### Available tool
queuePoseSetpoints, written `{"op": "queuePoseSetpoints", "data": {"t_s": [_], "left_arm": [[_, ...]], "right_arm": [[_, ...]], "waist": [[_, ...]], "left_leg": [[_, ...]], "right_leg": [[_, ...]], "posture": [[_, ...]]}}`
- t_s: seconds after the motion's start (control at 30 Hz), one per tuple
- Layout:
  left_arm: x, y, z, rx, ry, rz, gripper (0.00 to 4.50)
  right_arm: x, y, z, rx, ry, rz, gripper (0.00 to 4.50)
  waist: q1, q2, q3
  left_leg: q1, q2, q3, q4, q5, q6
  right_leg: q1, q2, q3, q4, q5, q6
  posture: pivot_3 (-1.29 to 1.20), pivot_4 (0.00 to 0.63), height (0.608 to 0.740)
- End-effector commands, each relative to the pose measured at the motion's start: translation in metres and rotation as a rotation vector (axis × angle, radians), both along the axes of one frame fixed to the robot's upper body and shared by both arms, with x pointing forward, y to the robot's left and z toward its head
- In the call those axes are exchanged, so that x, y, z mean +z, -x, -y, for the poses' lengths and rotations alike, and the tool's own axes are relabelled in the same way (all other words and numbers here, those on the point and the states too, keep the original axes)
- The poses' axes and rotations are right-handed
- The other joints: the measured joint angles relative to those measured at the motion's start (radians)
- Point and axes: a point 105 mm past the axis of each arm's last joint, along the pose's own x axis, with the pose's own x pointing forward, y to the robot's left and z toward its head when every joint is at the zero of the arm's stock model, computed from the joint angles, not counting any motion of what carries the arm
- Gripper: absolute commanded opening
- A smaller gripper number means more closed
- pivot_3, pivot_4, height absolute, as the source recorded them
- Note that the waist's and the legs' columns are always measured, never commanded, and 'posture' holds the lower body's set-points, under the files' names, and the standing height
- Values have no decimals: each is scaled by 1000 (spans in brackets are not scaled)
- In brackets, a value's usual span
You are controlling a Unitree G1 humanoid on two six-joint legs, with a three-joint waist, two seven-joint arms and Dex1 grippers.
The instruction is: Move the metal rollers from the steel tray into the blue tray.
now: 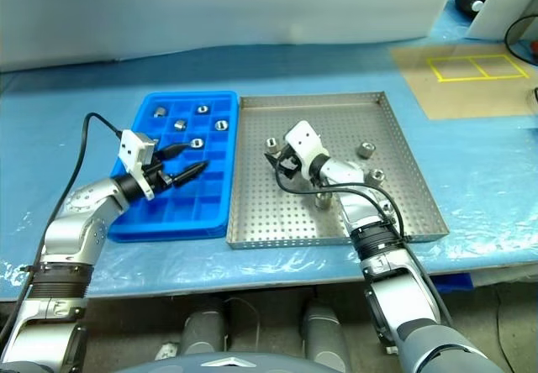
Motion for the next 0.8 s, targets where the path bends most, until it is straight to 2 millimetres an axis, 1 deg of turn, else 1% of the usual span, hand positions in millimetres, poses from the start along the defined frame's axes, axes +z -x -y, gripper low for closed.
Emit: {"op": "queuePoseSetpoints", "data": {"t_s": [0.03, 0.33, 0.5, 0.6, 0.8], "left_arm": [[11, -1, 1, -11, -2, 51, 4165], [12, -2, 3, -15, -3, 54, 4165], [14, -1, 6, -45, -8, 57, 4165], [18, -3, 9, -78, -26, 67, 4165], [29, -14, 18, -137, -46, 93, 4165]], "right_arm": [[15, 1, -2, 11, -15, 56, 4500], [16, 2, -2, 18, -17, 57, 4500], [18, 1, -2, 32, -7, 63, 4500], [22, -3, 1, 28, -3, 67, 4500], [24, -9, 0, 62, 40, 80, 4500]], "waist": [[-2, 0, 0], [-3, 0, 0], [-2, 0, 0], [-2, 0, 0], [-2, 0, 0]], "left_leg": [[0, 0, 0, 0, 0, 0], [0, 0, 0, 0, 0, 0], [0, 0, 0, 0, 0, 0], [0, 0, 0, 0, 0, 0], [0, 0, 0, 1, 0, 0]], "right_leg": [[0, 0, 0, 0, 0, 0], [0, 0, 0, 0, 0, 0], [0, 0, 0, 0, 0, 0], [0, 0, 0, 0, 0, 0], [0, 0, 0, 1, 0, 0]], "posture": [[-55, 150, 740], [-57, 150, 740], [-55, 150, 740], [-50, 150, 740], [-57, 150, 740]]}}
